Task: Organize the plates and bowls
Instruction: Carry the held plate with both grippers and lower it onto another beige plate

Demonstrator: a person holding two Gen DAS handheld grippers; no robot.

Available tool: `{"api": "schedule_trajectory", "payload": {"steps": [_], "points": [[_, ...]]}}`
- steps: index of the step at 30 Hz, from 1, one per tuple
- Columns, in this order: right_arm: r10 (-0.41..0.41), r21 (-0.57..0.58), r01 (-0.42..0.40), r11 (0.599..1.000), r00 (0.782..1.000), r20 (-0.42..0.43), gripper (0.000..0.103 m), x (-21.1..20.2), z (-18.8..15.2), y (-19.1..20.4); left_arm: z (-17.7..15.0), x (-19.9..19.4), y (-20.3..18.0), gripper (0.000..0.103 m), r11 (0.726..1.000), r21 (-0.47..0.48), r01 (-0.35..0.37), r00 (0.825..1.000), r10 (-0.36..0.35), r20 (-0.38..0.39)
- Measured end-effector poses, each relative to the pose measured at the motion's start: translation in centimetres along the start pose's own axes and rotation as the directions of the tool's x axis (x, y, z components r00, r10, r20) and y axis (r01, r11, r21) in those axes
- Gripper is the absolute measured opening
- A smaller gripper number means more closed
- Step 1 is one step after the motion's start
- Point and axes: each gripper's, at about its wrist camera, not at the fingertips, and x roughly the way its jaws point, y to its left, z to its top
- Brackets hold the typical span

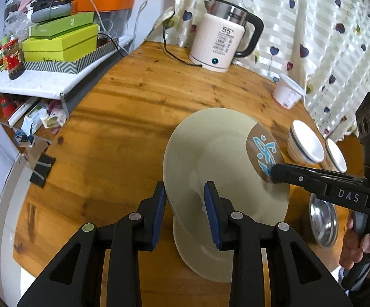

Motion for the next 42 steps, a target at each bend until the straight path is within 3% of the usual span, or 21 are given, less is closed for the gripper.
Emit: {"api": "schedule_trajectory", "payload": {"steps": [15,42], "points": [[-0.021,0.049,0.024,0.999,0.998,-0.051,0.02,0.7,-5.1,-1.7,-3.4,1.3,-1.4,0.032,1.0,0.02,-0.015,0.997,0.016,-0.07],[-0.098,-0.013,0.098,0.995,0.994,-0.046,0.023,1.5,-5.6,-1.3,-4.2,2.4,-1.9,0.032,0.998,0.049,-0.049,0.994,0.054,-0.1]]}}
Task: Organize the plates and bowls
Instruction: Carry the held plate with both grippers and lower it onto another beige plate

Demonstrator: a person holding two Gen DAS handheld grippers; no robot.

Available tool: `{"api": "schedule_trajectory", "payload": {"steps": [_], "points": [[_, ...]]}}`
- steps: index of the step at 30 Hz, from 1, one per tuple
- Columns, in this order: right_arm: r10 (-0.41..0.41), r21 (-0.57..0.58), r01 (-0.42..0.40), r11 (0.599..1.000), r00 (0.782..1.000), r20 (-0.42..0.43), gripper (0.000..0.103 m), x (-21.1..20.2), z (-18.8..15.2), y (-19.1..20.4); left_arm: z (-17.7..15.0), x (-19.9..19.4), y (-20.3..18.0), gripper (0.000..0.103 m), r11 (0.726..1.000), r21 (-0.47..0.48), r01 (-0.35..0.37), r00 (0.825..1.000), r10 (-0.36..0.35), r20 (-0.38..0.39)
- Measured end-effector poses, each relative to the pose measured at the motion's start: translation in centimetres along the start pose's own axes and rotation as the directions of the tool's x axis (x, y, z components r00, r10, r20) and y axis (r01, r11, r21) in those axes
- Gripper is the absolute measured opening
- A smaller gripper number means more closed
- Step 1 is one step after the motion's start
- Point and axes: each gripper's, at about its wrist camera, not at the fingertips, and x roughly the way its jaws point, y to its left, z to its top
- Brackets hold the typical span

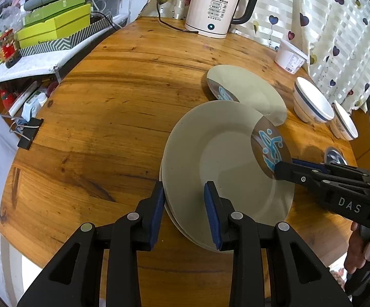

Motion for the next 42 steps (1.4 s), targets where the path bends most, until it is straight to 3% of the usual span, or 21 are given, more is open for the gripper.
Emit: {"api": "schedule_trajectory", "payload": {"steps": [17,33,42], "points": [[-0.065,-0.066,0.066,0.996,0.998,0.018,0.029,0.6,-0.2,1.1,-0.4,0.0,-0.5,0.033,0.999,0.019,-0.029,1.0,0.029,0.005],[-0.046,-0.05,0.049,0.998,0.997,0.057,0.029,-0.1,-0.3,0.5,0.0,-0.7,0.9,0.035,1.0,-0.021,0.019,0.999,-0.019,0.038],[-0.036,-0.056,0.04,0.998,0.997,0.069,0.017,-0.3,-0.6,0.4,-0.1,-0.2,1.1,0.035,0.998,-0.042,0.05,0.999,-0.049,0.018]]}}
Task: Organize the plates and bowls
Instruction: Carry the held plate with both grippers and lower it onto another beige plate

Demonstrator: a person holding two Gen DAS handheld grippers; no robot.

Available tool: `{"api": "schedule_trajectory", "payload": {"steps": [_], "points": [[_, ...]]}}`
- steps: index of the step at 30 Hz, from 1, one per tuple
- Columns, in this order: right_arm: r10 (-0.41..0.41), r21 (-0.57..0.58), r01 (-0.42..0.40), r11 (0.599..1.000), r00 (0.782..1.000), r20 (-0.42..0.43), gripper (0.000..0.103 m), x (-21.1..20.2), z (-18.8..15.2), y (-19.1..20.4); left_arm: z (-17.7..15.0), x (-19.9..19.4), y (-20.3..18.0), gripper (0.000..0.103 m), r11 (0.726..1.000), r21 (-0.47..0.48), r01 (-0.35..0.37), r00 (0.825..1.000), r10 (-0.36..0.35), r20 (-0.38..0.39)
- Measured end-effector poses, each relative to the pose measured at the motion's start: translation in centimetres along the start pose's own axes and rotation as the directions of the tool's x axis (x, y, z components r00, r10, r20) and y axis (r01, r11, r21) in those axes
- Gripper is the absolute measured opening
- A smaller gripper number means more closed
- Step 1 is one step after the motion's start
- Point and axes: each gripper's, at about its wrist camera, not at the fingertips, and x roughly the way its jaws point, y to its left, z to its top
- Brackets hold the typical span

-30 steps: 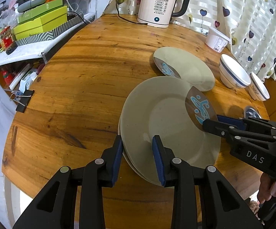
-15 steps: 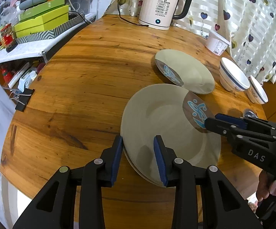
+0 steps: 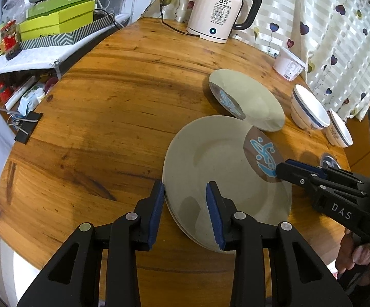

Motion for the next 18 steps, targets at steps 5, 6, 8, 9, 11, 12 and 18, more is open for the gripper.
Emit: {"api": "schedule_trajectory", "payload": {"steps": [5,6,8,9,11,12,18], "points": [[0.006,0.0,-0.006,1.0,1.0,-0.002,0.017,0.03,0.0,-0.07,-0.09,-0.06,0.08,0.035,1.0,-0.003,0.006,1.0,-0.006,0.001],[0.006,0.0,-0.006,1.0,1.0,-0.002,0.017,0.03,-0.01,-0.09,-0.09,-0.06,0.09,0.035,1.0,-0.003,0.007,1.0,-0.007,0.001],[0.005,-0.001,-0.005,1.0,1.0,-0.001,0.017,0.03,-0.01,-0.08,-0.11,-0.06,0.13,0.035,1.0,-0.003,0.008,1.0,-0.008,0.002],[0.006,0.001,-0.006,1.0,1.0,-0.001,0.017,0.03,-0.01,-0.09,-0.1,-0.06,0.13,0.035,1.0,-0.004,0.008,1.0,-0.008,0.001],[0.009,0.002,-0.009,1.0,1.0,-0.001,0.017,0.0,-0.02,-0.14,-0.1,-0.09,0.13,0.035,1.0,-0.005,0.011,1.0,-0.011,0.001],[0.011,0.002,-0.011,1.0,1.0,-0.002,0.017,-0.01,-0.03,-0.17,-0.1,-0.12,0.17,0.035,1.0,-0.007,0.014,1.0,-0.014,0.001],[0.033,0.029,-0.033,0.999,0.999,0.014,0.017,-0.82,0.15,-0.88,0.19,-0.79,0.59,0.035,1.0,-0.015,0.026,0.999,-0.026,0.024]]}}
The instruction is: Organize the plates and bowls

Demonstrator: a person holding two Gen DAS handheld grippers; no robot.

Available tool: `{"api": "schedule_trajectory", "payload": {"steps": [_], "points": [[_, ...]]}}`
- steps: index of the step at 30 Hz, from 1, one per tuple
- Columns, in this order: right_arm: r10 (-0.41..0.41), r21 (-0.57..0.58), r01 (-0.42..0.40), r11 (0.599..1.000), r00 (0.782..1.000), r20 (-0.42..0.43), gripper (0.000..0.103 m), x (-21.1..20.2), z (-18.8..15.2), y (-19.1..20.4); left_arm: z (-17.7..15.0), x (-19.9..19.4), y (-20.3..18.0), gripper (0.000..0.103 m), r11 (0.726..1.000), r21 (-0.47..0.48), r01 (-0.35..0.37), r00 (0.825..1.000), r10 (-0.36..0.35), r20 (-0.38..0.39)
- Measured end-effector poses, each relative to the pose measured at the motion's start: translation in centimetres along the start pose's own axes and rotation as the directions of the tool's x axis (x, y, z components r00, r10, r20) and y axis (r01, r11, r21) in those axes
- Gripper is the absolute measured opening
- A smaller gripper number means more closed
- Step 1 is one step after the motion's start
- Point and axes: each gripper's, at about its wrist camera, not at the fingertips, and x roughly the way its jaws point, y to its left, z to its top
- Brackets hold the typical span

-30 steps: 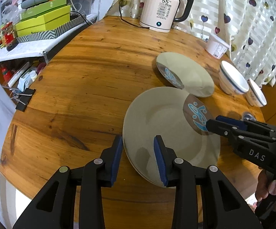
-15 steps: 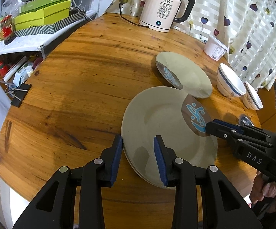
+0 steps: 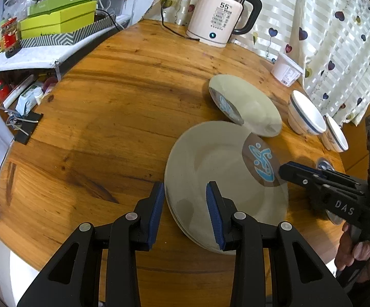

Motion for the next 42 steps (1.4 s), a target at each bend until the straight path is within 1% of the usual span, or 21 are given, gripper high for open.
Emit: {"api": "schedule_trajectory", "payload": {"steps": [6,8,10,12,13,16,23,31,39,42], "points": [[0.002,0.027,-0.003,1.0,0.999,0.053,0.018,-2.5,0.5,-1.0,0.6,-0.9,0.7,0.035,1.0,-0.018,0.007,0.999,-0.007,0.034],[0.005,0.036,-0.007,0.999,0.997,0.072,0.021,-3.3,0.6,-1.4,0.8,-1.2,0.9,0.037,1.0,-0.021,0.011,0.999,-0.01,0.041],[0.006,0.049,-0.01,0.999,0.996,0.087,0.023,-4.1,0.5,-1.8,1.0,-1.5,0.9,0.042,1.0,-0.019,0.02,0.998,-0.019,0.054],[0.003,0.06,-0.009,0.998,0.995,0.096,0.024,-4.5,0.5,-2.3,1.1,-1.6,0.9,0.042,1.0,-0.015,0.021,0.998,-0.02,0.062],[0.0,0.065,-0.007,0.998,0.995,0.1,0.025,-4.6,0.4,-2.5,1.2,-1.7,0.9,0.043,1.0,-0.012,0.021,0.998,-0.02,0.065],[-0.003,0.083,-0.007,0.996,0.994,0.109,0.033,-4.9,0.3,-3.0,1.3,-1.8,0.7,0.044,1.0,-0.002,0.025,0.997,-0.025,0.071],[0.013,0.129,-0.026,0.991,0.995,0.101,0.033,-4.8,0.3,-4.0,2.0,-1.3,0.4,0.046,1.0,0.01,0.026,0.998,-0.026,0.062],[0.002,0.167,-0.016,0.986,0.996,0.086,0.033,-4.3,0.7,-4.8,3.1,-0.6,0.2,0.046,0.999,0.023,0.023,0.998,-0.024,0.056],[0.001,0.2,-0.017,0.98,0.997,0.078,0.033,-3.7,1.9,-5.5,5.3,0.4,-0.9,0.046,0.997,0.066,0.038,0.998,-0.042,0.055],[0.001,0.215,-0.017,0.976,0.997,0.075,0.033,-3.3,2.5,-6.0,6.1,1.1,-1.2,0.046,0.996,0.074,0.046,0.998,-0.049,0.044]]}}
